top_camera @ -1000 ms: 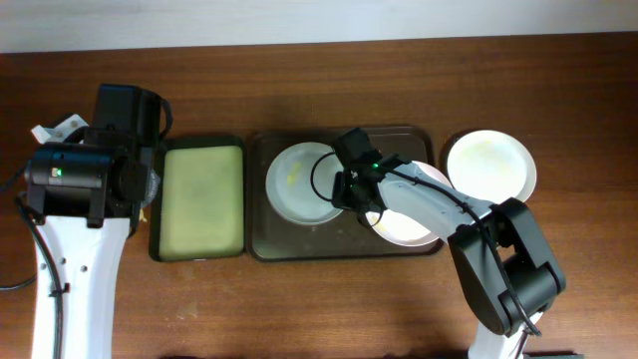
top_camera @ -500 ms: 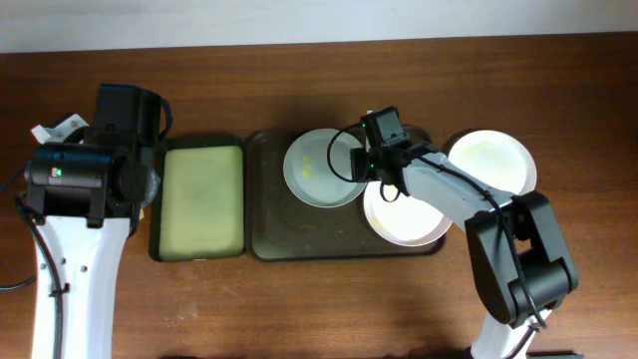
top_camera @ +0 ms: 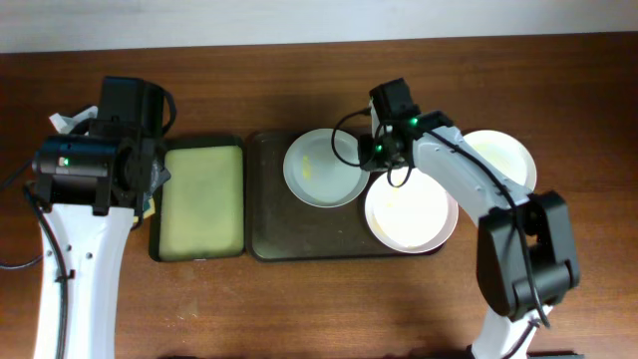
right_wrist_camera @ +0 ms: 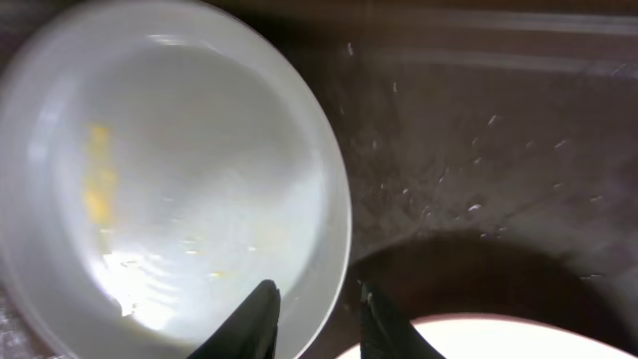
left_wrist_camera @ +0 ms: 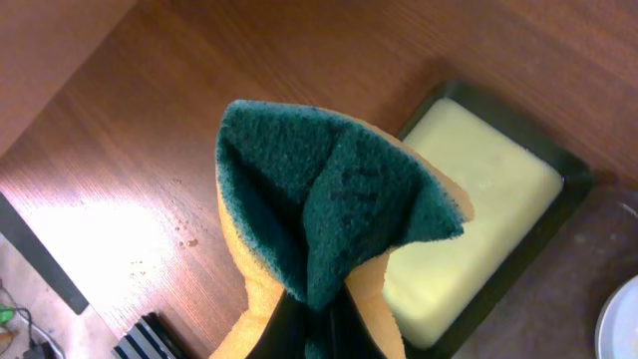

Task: Clean dirty plates on tray and stack at the side
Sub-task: 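Scrub the held plate with the sponge in the left gripper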

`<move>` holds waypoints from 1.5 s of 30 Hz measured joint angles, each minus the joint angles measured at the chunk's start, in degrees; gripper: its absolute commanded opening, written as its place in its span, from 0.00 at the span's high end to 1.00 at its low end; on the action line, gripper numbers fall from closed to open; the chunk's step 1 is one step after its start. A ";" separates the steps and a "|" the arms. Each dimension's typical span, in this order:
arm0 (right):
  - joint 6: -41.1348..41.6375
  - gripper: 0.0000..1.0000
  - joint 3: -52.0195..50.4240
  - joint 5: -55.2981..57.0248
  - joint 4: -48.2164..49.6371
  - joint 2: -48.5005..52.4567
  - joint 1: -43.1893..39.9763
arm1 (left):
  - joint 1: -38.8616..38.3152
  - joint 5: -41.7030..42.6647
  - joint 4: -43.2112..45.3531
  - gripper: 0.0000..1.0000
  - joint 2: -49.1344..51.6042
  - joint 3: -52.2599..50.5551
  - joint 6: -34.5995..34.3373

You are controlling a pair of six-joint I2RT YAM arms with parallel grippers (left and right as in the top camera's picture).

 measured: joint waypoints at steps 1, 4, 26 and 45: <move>0.31 0.73 -0.48 -0.02 0.00 1.14 0.00 | 0.00 0.15 -0.02 1.00 0.11 0.00 0.11; 0.83 0.81 -1.05 -0.20 0.52 4.66 0.00 | 0.00 0.17 -0.02 1.00 0.13 0.00 0.31; 3.76 0.96 -1.05 -15.72 5.42 6.12 -1.09 | -3.50 39.15 15.34 1.00 14.03 0.00 27.12; 5.64 0.76 -0.26 -18.99 4.76 6.12 -4.79 | -10.43 37.24 30.34 1.00 18.10 -7.89 22.38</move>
